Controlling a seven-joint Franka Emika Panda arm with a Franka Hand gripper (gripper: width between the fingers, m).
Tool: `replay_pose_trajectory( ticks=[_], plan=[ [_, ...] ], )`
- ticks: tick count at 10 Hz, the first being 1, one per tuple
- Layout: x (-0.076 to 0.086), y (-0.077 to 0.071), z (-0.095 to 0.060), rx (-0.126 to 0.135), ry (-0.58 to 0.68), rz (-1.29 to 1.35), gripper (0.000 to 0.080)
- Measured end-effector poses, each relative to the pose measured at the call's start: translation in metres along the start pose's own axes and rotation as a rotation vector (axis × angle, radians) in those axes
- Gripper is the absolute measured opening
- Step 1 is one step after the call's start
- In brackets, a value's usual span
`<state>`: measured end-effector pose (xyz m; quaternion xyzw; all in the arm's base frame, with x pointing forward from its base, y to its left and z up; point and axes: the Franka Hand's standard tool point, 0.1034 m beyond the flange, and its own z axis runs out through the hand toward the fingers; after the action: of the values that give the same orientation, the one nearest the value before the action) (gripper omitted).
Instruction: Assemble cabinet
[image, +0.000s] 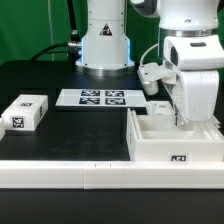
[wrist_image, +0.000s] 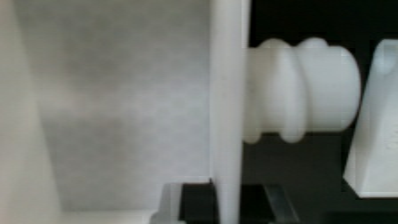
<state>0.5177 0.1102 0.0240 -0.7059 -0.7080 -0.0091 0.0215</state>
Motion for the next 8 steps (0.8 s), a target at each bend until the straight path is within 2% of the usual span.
replay_pose_trajectory(
  ticks=[1,3,4,5,8],
  plan=[
    [0.000,0.000,0.000,0.003,-0.001,0.000,0.0035],
    [0.001,0.000,-0.001,0.048,-0.015,-0.002,0.0035],
    [0.004,0.000,-0.003,0.062,-0.018,-0.004,0.0036],
    [0.010,0.001,-0.004,0.063,-0.016,0.009,0.0036],
    [0.011,0.000,-0.004,0.061,-0.013,0.008,0.0043]
  ],
)
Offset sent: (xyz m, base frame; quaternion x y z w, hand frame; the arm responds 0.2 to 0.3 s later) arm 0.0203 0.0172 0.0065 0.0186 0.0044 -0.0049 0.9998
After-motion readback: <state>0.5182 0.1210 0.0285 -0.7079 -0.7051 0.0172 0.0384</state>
